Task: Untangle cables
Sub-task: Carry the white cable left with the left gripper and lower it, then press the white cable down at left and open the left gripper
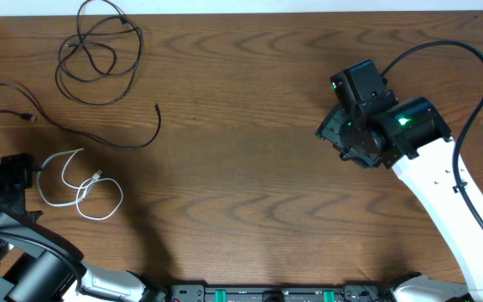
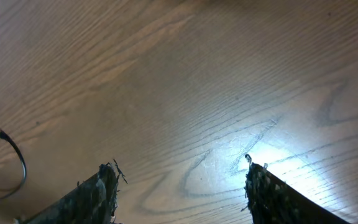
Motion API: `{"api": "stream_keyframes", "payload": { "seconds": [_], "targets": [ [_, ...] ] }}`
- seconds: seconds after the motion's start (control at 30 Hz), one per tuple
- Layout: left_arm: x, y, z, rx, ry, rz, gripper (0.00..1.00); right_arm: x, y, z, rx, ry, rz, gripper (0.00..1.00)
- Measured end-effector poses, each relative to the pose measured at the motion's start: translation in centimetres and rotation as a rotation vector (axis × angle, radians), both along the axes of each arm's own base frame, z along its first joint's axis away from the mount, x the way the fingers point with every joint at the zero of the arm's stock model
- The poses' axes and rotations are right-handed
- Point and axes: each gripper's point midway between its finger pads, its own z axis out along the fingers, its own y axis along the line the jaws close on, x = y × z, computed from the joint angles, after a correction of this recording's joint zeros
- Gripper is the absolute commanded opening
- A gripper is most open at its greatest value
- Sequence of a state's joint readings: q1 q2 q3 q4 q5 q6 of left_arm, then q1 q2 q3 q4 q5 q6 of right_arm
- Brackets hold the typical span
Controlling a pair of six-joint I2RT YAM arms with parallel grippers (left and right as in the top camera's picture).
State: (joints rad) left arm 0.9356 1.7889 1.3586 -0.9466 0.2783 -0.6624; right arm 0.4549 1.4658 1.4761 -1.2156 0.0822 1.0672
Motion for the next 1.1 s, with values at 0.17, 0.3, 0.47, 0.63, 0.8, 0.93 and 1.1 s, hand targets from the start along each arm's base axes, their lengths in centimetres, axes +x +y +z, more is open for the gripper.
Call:
{"api": "stream_keyframes", "payload": {
  "seconds": [0.17,0.3,0.47,0.63,0.8,0.93,1.1],
  "targets": [
    [0.0,-0.6,0.0,-0.025,-0.001,-0.003,0.99,0.0,0.0,0.0,-0.011,-0.002,0.028,0.64],
    [0.4,-0.8,0.0,-0.02,-0.004,-0.025,0.99,0.0,0.0,0.0,-0.014,-0.003,0.038,0.64],
    [2.7,-3.2,0.3,-0.002,-0.018,-0.173,0.99,-0.1,0.2,0.0,-0.017,-0.004,0.048,0.64],
    [6.1,-8.1,0.5,0.015,-0.03,-0.421,0.99,0.1,0.5,-0.9,-0.029,0.021,0.057,0.64],
    [7.2,-11.4,0.1,0.054,0.031,-0.578,0.89,0.4,1.1,-3.0,-0.039,0.091,0.074,0.64],
    [6.2,-12.1,-0.7,0.093,0.125,-0.635,0.83,0.5,1.4,-4.2,-0.045,0.131,0.084,0.63],
    [4.4,-11.9,-1.8,0.114,0.217,-0.646,0.66,0.6,1.9,-5.2,-0.041,0.163,0.093,0.63]
  ]
}}
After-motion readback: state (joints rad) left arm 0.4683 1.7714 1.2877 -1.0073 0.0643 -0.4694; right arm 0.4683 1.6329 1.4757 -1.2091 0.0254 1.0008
